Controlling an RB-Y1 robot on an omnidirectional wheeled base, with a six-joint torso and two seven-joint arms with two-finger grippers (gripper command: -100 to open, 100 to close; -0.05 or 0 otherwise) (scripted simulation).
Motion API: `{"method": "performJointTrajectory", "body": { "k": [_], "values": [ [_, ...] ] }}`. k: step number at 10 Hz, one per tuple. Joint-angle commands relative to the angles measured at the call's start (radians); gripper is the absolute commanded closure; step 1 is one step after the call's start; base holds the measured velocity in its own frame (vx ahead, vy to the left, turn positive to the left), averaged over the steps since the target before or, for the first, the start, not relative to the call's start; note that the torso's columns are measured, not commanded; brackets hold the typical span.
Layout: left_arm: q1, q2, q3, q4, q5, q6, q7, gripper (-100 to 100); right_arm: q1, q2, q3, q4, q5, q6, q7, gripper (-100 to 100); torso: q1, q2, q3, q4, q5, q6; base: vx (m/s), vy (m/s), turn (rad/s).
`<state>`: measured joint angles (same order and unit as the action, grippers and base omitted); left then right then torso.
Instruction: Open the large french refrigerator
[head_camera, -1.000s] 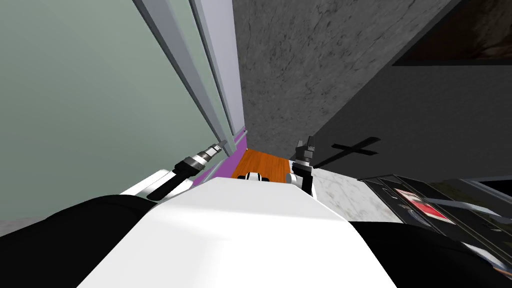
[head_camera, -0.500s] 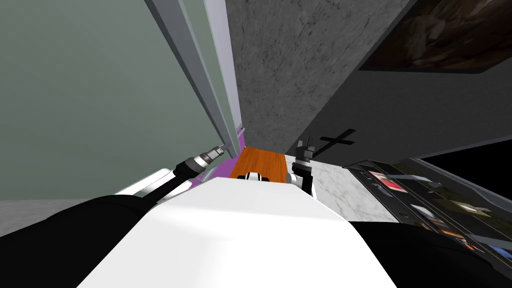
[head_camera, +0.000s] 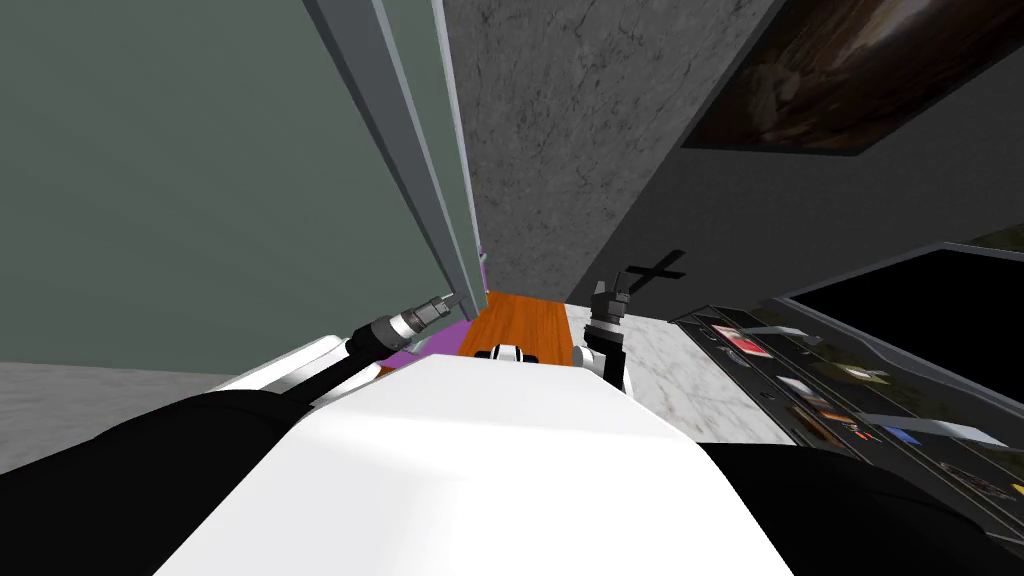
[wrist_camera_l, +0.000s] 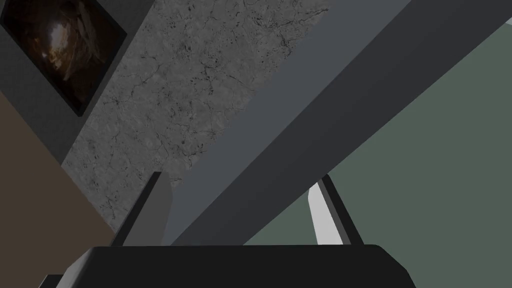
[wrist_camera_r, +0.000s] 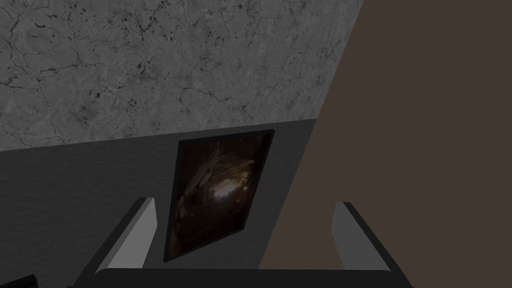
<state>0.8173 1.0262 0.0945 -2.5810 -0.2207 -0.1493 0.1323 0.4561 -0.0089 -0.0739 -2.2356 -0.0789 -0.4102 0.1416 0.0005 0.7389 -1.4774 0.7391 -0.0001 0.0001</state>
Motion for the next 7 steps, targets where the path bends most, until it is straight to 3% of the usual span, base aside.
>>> {"method": "performJointTrajectory", "body": {
  "k": [1,7],
  "values": [
    [0.008,0.023,-0.006,0.003,-0.002,-0.064,0.005,100,0.0,0.0,0.0,0.0,0.0,0.0,0.0,0,0.001,0.002,0.002,0.0,0.001,-0.001,-0.112,0.04,-0.068],
    [0.021,0.104,-0.019,0.009,-0.005,-0.217,0.022,100,0.0,0.0,0.0,0.0,0.0,0.0,0.0,0,0.001,0.005,0.002,0.002,0.0,-0.003,-0.153,0.04,-0.096]
  ]
}}
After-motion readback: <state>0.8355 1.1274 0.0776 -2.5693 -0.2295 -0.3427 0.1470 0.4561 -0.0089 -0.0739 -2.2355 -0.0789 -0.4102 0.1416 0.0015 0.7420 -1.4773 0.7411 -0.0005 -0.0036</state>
